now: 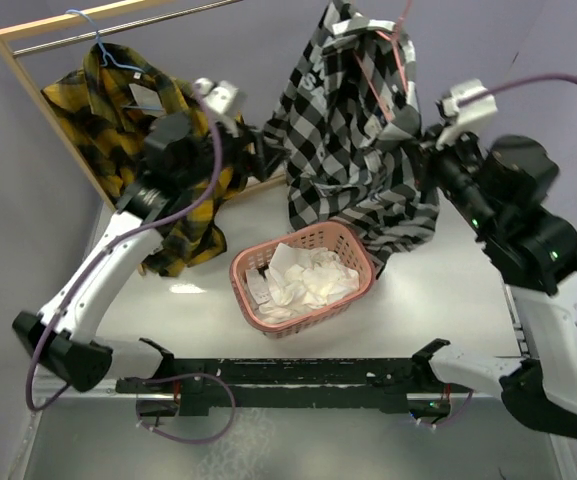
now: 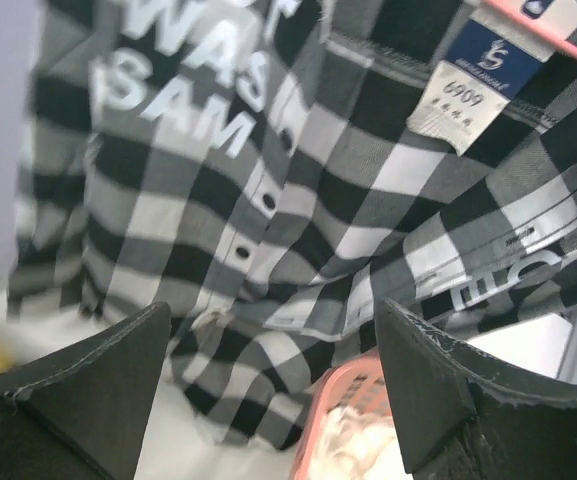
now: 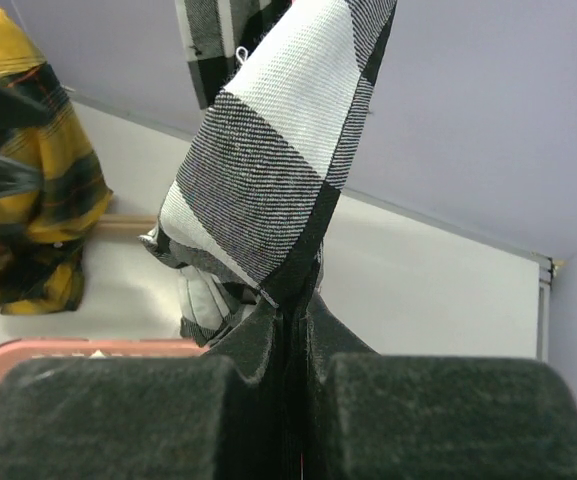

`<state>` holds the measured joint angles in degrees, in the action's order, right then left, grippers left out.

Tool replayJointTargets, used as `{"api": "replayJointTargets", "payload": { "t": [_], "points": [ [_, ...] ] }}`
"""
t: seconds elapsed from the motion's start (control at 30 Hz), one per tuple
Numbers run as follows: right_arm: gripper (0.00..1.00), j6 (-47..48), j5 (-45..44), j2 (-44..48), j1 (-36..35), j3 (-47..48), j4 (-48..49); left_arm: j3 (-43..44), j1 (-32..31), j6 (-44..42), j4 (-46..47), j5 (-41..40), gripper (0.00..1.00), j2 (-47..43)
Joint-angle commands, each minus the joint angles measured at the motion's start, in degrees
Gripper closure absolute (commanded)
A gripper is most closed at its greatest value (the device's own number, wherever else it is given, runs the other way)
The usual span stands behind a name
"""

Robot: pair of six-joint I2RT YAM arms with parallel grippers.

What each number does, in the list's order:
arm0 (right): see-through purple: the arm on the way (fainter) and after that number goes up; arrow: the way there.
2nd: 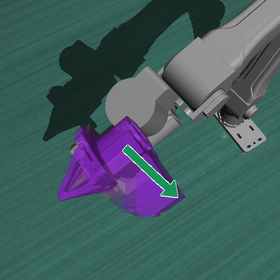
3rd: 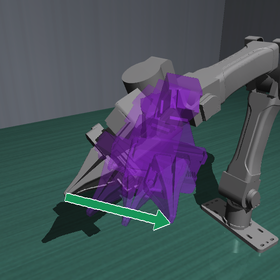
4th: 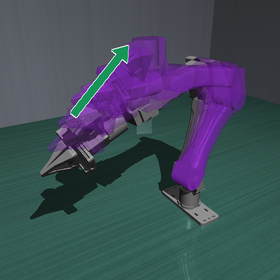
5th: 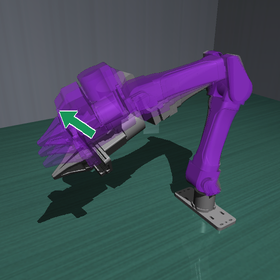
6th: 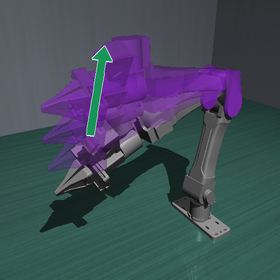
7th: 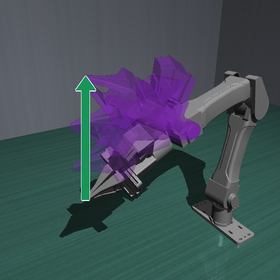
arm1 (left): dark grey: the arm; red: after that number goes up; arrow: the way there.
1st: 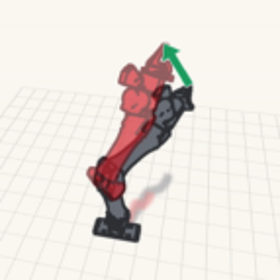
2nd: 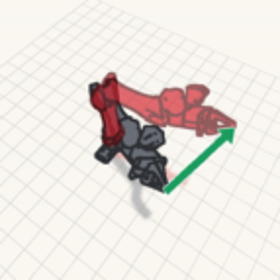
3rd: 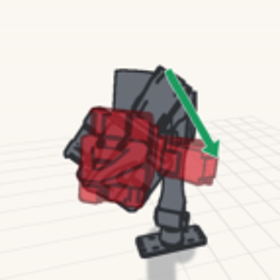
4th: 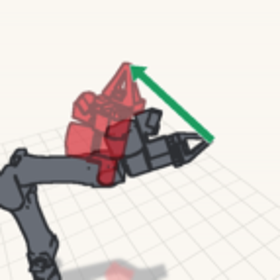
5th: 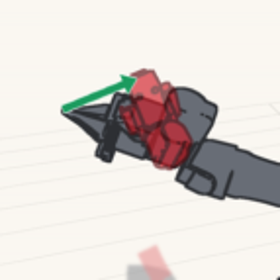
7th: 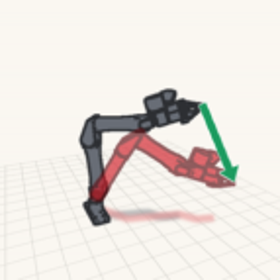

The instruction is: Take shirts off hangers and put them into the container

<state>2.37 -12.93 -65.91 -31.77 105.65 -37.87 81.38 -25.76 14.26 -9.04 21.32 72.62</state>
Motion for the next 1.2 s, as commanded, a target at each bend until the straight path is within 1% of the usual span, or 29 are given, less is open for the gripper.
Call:
{"api": "replayJointTargets", "payload": {
  "t": [0.0, 0.1, 0.23, 0.37, 0.47, 0.57, 0.7, 0.8, 0.87, 0.97, 1.07, 1.17],
  "points": [
    [1.00, -2.6, -3.2, 8.5, 0.0, -4.6, 2.4, 11.1, -9.6, -8.8, 0.7, -3.4, 0.14, 7.6],
    [1.00, -3.1, -4.6, 12.0, 0.0, -8.2, -1.0, 12.4, -11.7, -11.3, 2.3, -3.4, 0.15, 9.8],
    [1.00, -3.5, -7.0, 15.7, 0.1, -13.0, -2.5, 12.8, -13.5, -15.0, 3.4, -3.6, 0.15, 9.7],
    [1.00, -4.4, -6.9, 16.1, 0.1, -15.5, -5.9, 13.3, -14.3, -21.4, 2.8, -5.6, 0.16, 8.9],
    [1.00, -4.3, -0.7, 16.0, 0.0, -17.0, -9.3, 10.3, -14.3, -27.4, 5.1, -6.3, 0.17, 7.3],
    [1.00, -4.3, 5.1, 17.3, 0.0, -19.7, -9.5, 2.0, -14.3, -33.6, 12.2, -5.9, 0.19, 3.5],
    [1.00, -4.5, 11.4, 18.6, 0.0, -21.3, -8.6, -8.3, -14.3, -36.6, 19.6, -7.4, 0.19, -1.1],
    [1.00, -5.1, 15.7, 18.4, 0.1, -21.1, -8.2, -10.9, -14.4, -37.4, 22.4, -6.1, 0.18, -1.6],
    [1.00, -5.4, 19.5, 18.5, 0.0, -20.9, -8.0, -12.5, -14.7, -38.0, 25.9, -5.4, 0.18, -1.8],
    [1.00, -6.2, 22.9, 19.4, 0.0, -20.9, -7.5, -15.1, -14.9, -40.5, 31.7, -4.1, 0.19, -1.9],
    [1.00, -6.7, 25.5, 20.1, 0.1, -20.9, -7.5, -14.7, -15.2, -42.6, 31.9, -4.7, 0.21, -1.1],
    [1.00, -6.9, 27.9, 20.5, 0.1, -20.7, -7.9, -14.9, -15.2, -43.0, 33.0, -4.7, 0.22, -0.5]
  ]
}}
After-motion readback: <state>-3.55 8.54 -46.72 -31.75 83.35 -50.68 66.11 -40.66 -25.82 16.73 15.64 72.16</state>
